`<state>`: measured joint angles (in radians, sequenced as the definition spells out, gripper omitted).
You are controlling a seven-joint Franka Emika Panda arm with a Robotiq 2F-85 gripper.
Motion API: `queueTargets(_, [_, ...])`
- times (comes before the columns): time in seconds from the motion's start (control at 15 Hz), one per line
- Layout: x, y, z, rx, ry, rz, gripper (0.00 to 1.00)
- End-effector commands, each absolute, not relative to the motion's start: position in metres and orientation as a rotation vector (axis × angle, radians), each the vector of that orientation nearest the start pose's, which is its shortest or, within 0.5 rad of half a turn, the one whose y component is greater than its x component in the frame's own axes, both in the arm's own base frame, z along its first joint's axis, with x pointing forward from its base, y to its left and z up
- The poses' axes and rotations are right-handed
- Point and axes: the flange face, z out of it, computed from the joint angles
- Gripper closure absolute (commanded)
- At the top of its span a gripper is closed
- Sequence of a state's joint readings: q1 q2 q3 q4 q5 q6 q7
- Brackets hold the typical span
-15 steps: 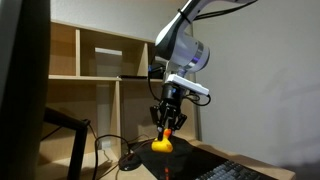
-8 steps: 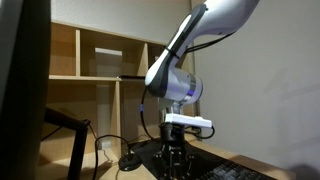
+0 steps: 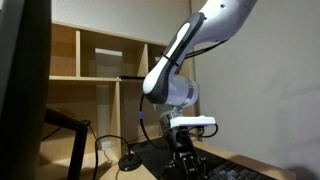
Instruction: Put the yellow rubber duck near the top right edge of the table
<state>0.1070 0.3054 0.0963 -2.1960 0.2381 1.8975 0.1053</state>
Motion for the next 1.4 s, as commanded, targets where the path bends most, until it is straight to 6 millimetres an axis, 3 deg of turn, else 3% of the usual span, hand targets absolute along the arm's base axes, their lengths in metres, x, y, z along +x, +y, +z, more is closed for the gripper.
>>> queueTargets(0.0, [0.464,0.113,0.255,-2.966,0.051,0.946,0.93])
queueTargets(0.13, [0.480,0.102,0.284,-3.050,0.118,0.729,0.93])
queueTargets(0.27, [0.498,0.078,0.310,-3.087,0.204,0.577,0.93])
queueTargets(0.33, [0.503,0.046,0.329,-3.088,0.264,0.502,0.93])
queueTargets(0.47, [0.512,0.016,0.357,-3.051,0.383,0.370,0.93])
queueTargets(0.53, [0.510,0.042,0.335,-3.073,0.301,0.469,0.93])
queueTargets(0.6, [0.512,0.027,0.346,-3.067,0.331,0.437,0.73])
queueTargets(0.73, [0.511,0.027,0.345,-3.067,0.326,0.440,0.73])
queueTargets(0.8, [0.510,0.035,0.342,-3.070,0.311,0.451,0.93])
queueTargets(0.87, [0.523,0.021,0.337,-3.039,0.415,0.443,0.93])
queueTargets(1.0, [0.541,-0.029,0.339,-2.982,0.575,0.312,0.93])
queueTargets(1.33, [0.550,-0.168,0.361,-2.821,0.980,0.128,0.93])
